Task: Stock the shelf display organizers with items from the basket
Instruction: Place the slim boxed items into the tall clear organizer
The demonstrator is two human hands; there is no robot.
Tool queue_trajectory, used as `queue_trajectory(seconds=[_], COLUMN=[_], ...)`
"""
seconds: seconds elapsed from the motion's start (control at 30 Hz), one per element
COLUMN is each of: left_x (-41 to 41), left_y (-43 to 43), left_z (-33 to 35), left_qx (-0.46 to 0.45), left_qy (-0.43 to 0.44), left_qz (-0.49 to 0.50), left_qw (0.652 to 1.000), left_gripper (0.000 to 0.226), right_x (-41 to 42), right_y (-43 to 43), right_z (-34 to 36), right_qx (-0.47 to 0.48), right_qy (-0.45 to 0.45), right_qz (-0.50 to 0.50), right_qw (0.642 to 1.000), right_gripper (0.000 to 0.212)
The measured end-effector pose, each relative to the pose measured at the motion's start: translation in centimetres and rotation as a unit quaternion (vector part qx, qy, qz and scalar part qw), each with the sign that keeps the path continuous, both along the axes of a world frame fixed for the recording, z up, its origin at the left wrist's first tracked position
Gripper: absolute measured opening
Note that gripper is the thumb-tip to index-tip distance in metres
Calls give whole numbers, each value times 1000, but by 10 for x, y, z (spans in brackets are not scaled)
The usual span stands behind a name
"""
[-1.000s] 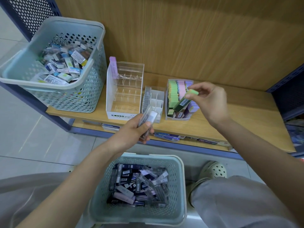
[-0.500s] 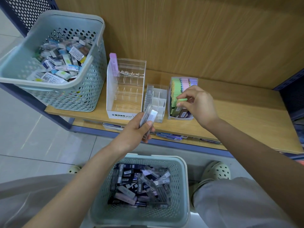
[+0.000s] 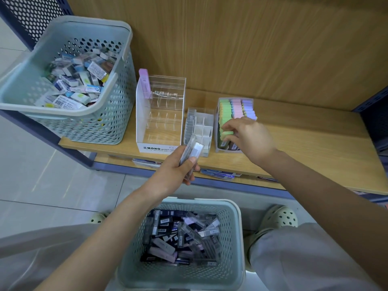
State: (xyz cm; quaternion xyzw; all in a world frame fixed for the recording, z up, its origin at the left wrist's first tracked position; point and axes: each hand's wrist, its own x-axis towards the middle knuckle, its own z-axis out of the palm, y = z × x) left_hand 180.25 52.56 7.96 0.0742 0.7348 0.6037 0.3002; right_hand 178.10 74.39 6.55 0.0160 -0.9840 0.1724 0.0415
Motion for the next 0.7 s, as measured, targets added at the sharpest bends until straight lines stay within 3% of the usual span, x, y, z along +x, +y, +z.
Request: queue_trajectory(seconds=[0.2, 0.33, 0.4, 0.47, 0.57, 0.7], left_x=[3, 7, 9, 12, 16, 25], left_y=[0, 0, 0, 0, 3, 1], left_z=[-1, 2, 2, 2, 3, 4], left_qx=[1, 15, 22, 28, 30, 48], left_qy=[3, 1, 1, 3, 13, 16], left_qz=[-1, 4, 10, 15, 17, 1], left_qw=[1000, 1000, 1000, 999, 999, 999], left_gripper=[14, 15, 14, 13, 14, 14], right_x=[3, 7, 14, 25, 40, 50], right_y=[0, -4, -18, -38, -62, -63], right_z=[-8, -7, 8, 25, 40, 45], right_qx=[76, 128, 23, -146, -349, -431], right_qy=[107, 134, 110, 21, -131, -186], right_qz=[57, 57, 44, 18, -18, -35], right_qw=[990, 981, 993, 989, 928, 882], right_gripper=[12, 32, 24, 22, 17, 17])
